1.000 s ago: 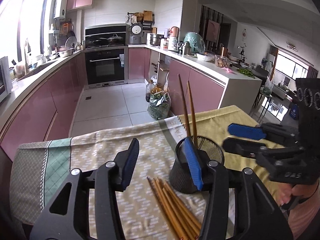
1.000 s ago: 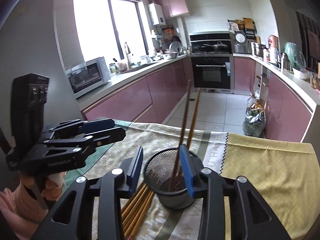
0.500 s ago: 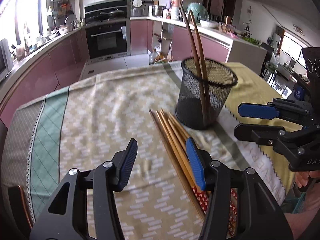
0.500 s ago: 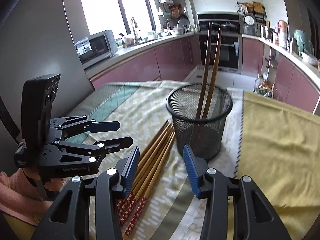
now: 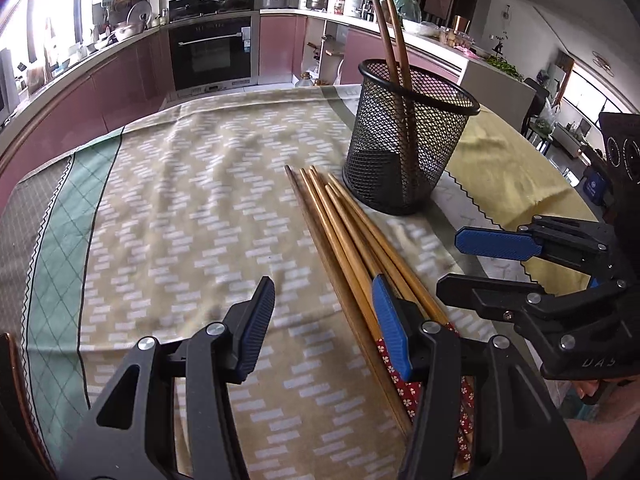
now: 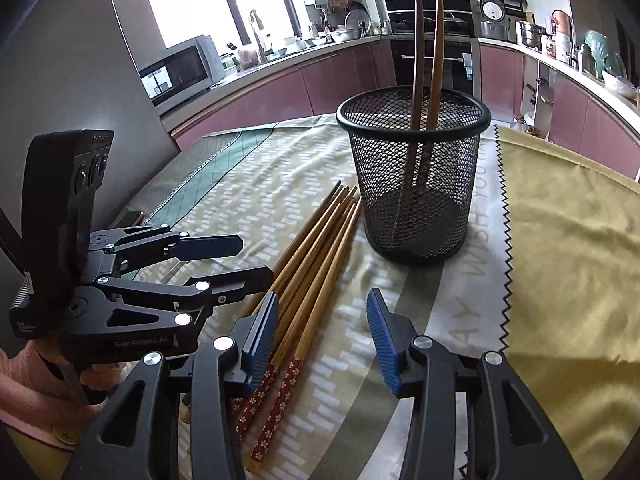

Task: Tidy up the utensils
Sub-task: 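Close the right tool on another chopstick while the left tool grasps one too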

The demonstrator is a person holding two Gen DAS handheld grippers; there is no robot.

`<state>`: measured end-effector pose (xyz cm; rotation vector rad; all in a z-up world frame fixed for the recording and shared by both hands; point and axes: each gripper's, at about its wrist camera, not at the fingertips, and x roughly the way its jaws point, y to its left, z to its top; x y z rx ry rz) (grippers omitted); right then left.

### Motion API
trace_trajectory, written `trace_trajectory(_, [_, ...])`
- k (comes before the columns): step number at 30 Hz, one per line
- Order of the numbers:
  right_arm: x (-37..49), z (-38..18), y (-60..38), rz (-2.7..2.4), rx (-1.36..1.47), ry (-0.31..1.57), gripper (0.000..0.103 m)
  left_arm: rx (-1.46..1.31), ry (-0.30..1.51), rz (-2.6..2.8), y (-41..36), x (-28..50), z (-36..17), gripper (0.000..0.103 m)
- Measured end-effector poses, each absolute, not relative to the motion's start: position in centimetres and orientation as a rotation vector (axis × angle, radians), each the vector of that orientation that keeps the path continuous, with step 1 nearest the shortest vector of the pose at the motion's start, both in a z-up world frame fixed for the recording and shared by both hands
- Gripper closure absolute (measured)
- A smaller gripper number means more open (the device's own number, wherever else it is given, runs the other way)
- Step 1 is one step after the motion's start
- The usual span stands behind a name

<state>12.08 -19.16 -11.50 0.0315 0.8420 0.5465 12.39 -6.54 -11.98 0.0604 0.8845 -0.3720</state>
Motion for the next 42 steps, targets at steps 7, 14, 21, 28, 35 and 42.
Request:
trace_trajectory(7, [12.1, -11.9, -18.9, 0.540, 0.022, 0.854, 0.060, 0.053, 0.911, -0.362, -6.6, 12.7, -12.8, 0.053])
trace_trajectory(14, [12.4, -12.1, -18.9, 0.529, 0.016, 0.860, 0.060, 0.033, 0.905, -0.364, -6.1, 12.8, -12.6, 0.053])
trace_trajectory(21, [12.9, -12.9, -18.2, 0.505, -0.005, 0.878, 0.061, 0.022, 0.911, -0.352, -5.5, 13.0, -12.9, 0.053])
trace_trajectory(28, [13.1, -13.1, -17.7, 0.486, -0.037, 0.882, 0.064, 0.030, 0.910, -0.346, -5.3, 13.2, -13.0, 0.054])
trace_trajectory(35, [13.3, -13.0, -17.6, 0.463, -0.066, 0.890, 0.066, 0.046, 0.915, -0.324, -5.0, 13.3, -13.1, 0.054])
trace_trajectory(42, [13.3, -13.2, -17.5, 0.445, -0.096, 0.897, 0.071, 0.055, 0.916, -0.325, -5.1, 13.3, -13.1, 0.054])
